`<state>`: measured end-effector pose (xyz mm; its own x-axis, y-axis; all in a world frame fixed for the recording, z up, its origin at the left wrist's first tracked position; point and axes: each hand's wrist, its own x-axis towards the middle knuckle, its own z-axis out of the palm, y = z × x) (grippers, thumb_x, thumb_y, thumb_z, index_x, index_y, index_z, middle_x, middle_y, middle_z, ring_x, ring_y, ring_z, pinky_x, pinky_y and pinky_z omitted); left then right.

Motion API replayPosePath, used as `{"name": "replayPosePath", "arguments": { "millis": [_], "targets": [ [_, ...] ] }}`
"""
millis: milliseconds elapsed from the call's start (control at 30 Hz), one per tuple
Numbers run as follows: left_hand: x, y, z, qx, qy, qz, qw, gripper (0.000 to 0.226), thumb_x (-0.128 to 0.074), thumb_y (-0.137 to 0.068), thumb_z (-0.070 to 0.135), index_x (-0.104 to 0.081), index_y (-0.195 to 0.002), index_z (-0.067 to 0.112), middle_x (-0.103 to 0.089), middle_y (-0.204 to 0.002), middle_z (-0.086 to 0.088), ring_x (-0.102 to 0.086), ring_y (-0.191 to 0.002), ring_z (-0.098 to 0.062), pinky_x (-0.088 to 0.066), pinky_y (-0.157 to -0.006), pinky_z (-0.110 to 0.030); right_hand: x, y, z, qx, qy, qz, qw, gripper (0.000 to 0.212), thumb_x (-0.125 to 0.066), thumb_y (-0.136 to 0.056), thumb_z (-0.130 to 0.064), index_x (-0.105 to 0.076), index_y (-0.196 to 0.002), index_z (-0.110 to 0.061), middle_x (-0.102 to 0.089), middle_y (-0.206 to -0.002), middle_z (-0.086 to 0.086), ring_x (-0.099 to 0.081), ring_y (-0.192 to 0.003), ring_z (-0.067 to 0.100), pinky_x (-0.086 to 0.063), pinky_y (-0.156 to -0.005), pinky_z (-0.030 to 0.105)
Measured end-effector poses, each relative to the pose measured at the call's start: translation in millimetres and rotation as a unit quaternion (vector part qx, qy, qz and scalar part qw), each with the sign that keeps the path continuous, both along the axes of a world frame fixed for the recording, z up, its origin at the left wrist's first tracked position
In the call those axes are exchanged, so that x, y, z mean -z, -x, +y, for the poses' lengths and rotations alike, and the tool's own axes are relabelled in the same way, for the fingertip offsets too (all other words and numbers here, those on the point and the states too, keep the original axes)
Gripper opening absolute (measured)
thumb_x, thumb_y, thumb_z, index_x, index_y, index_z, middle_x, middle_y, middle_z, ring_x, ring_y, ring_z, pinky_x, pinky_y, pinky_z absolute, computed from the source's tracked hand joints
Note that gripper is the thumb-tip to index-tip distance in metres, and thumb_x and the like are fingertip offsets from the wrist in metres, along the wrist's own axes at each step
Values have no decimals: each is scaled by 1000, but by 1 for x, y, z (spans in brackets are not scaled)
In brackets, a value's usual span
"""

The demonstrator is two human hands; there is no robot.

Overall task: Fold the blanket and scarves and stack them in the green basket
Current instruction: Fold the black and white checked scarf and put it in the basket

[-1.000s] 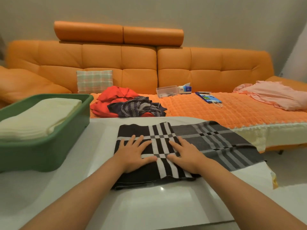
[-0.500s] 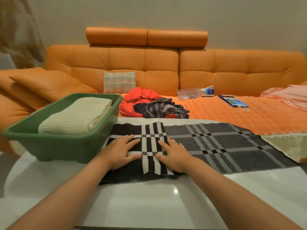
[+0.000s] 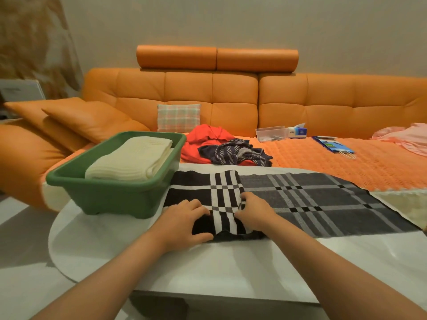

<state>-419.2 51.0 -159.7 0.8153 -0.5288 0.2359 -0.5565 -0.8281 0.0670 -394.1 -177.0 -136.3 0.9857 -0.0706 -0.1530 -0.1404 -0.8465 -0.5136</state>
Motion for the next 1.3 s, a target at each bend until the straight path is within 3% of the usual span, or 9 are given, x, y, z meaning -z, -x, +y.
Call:
{"name": "replayPosePath", "arguments": {
  "millis": [167,433,533,600,700,867,933,1100,1300],
  "targets": [
    [2,14,-14,-44,10,-52,998,68,-52,-76,73,-53,-131,33,-58,-109,15,-58,-87,-9,-35,-63,-22,-25,0,9,129,-402,-25,906,20,-62,-97,-15,-61,-114,-26,-59,-123,9,-68,-95,28,-58,-51,33],
    [1,9,-3,-60,15,-35,997,70,-57,-74,33,-39,-142,34,-61,-115,12,-63,-94,-19,-52,-71,-38,-35,0,8,184,-530,52,826,12,-55,-100,-3,-62,-100,-12,-59,-122,20,-66,-102,35,-56,-45,30],
    [1,13,-2,-66,31,-42,996,62,-54,-80,38,-44,-141,35,-62,-114,14,-63,-96,-15,-51,-74,-32,-35,-3,8,202,-550,75,807,12,-54,-99,-1,-63,-101,-8,-56,-125,22,-66,-103,36,-59,-48,34],
    [0,16,-2,-54,50,-30,997,53,-54,-86,39,-51,-138,34,-64,-120,15,-62,-105,-12,-48,-82,-27,-31,-6,2,187,-436,60,878,13,-58,-97,-4,-67,-98,-13,-61,-119,17,-67,-95,32,-58,-49,32],
    [0,14,2,-17,11,18,1000,48,-49,-94,20,-54,-140,30,-52,-144,12,-48,-132,-9,-39,-106,-26,-18,-12,-12,77,-71,-9,994,19,-64,-92,-9,-69,-87,-27,-68,-110,3,-65,-94,22,-60,-71,36],
    [-1,16,14,15,-14,34,999,46,-49,-97,41,-50,-143,33,-42,-151,15,-38,-138,-3,-32,-112,-23,4,-1,-11,-121,274,-94,950,41,-58,-90,-11,-57,-125,-31,-50,-127,4,-49,-116,27,-44,-101,42],
    [-2,20,19,12,-2,40,999,50,-53,-95,48,-50,-142,35,-43,-150,18,-39,-137,-2,-32,-111,-22,1,7,-7,-212,252,-188,925,37,-57,-91,-20,-59,-125,-34,-50,-124,-2,-46,-114,21,-41,-96,35],
    [-3,23,28,15,4,35,999,42,-54,-97,36,-57,-138,31,-51,-145,14,-45,-134,-4,-36,-108,-21,1,20,-2,-306,171,-93,932,49,-64,-81,-58,-60,-127,-41,-50,-127,-16,-51,-112,9,-50,-90,32],
    [-5,29,31,-18,56,64,996,39,-51,-97,47,-61,-132,33,-52,-140,20,-46,-128,4,-29,-98,-8,-2,20,3,-335,256,-142,896,38,-59,-94,-34,-60,-132,-35,-58,-129,-9,-56,-114,17,-53,-86,35]
  ]
}}
